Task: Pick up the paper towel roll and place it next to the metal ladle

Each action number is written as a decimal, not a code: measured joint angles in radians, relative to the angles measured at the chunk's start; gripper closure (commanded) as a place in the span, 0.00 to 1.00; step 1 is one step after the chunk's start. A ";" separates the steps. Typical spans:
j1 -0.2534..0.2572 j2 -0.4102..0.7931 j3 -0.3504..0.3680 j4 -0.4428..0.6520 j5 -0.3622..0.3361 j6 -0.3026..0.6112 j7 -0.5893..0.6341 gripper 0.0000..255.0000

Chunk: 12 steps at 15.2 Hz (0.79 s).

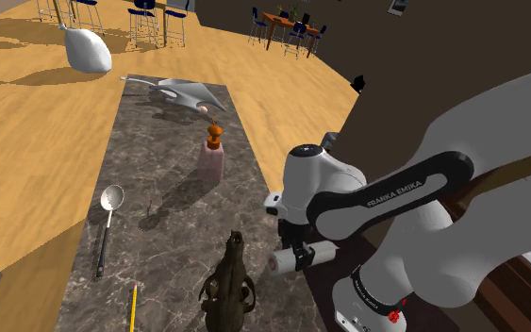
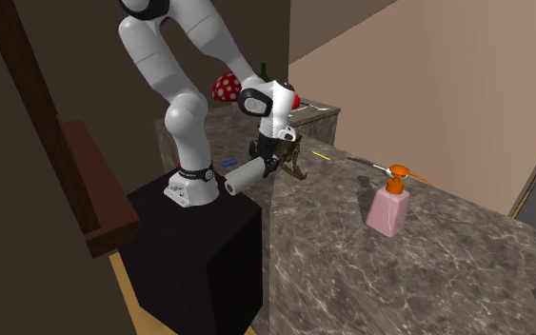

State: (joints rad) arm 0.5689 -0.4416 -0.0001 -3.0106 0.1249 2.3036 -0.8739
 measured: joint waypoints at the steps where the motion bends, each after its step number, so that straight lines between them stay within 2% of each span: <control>1: -0.001 -0.021 0.001 0.004 -0.002 -0.025 0.004 1.00; 12: -0.010 -0.210 0.004 0.059 -0.021 -0.268 0.030 1.00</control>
State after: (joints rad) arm 0.5588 -0.6517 0.0039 -2.9513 0.1043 2.0354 -0.8441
